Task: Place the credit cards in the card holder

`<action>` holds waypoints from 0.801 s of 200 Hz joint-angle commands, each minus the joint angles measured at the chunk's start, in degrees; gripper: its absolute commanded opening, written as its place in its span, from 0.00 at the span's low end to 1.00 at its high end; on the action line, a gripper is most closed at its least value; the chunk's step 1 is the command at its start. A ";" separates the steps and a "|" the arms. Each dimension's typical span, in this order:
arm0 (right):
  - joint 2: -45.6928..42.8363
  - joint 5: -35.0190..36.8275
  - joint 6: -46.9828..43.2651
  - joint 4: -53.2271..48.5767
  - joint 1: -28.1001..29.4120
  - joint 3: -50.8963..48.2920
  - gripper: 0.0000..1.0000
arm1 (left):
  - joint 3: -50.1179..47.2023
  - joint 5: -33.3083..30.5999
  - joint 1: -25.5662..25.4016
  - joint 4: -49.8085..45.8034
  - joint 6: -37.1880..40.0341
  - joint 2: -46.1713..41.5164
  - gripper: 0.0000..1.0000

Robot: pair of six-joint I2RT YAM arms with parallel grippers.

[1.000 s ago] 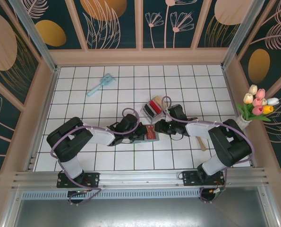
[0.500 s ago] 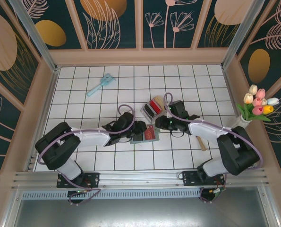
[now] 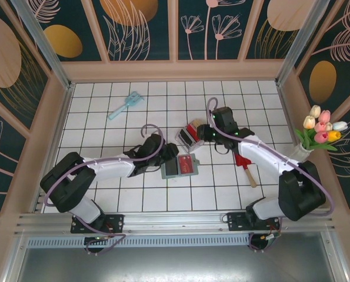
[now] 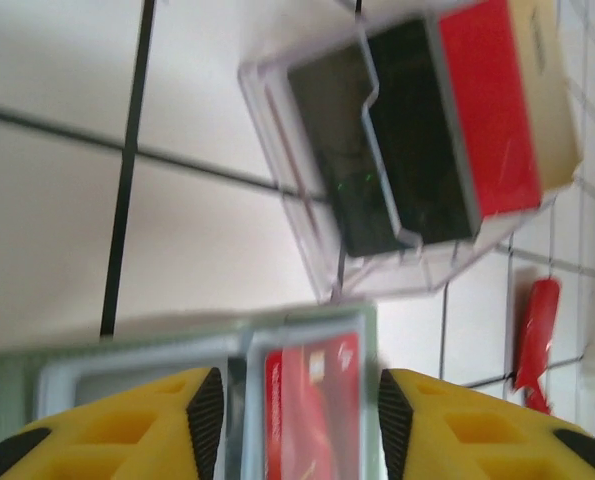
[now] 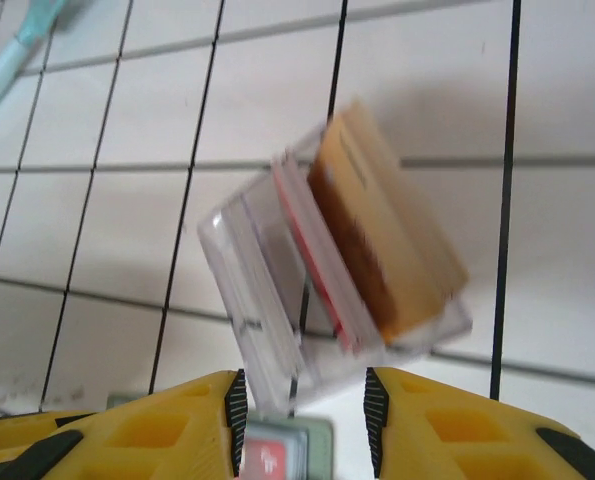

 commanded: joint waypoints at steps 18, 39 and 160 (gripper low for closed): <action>7.28 5.80 -7.46 -6.43 -1.21 9.29 0.39 | 6.17 5.54 4.69 5.84 0.03 5.27 0.55; 10.04 7.75 -9.06 -8.64 -2.25 13.11 0.40 | 10.59 6.00 4.87 4.20 0.90 9.02 0.57; 21.11 4.68 -15.95 -13.29 -3.22 20.75 0.49 | 16.95 9.96 5.68 7.36 -1.18 20.25 0.58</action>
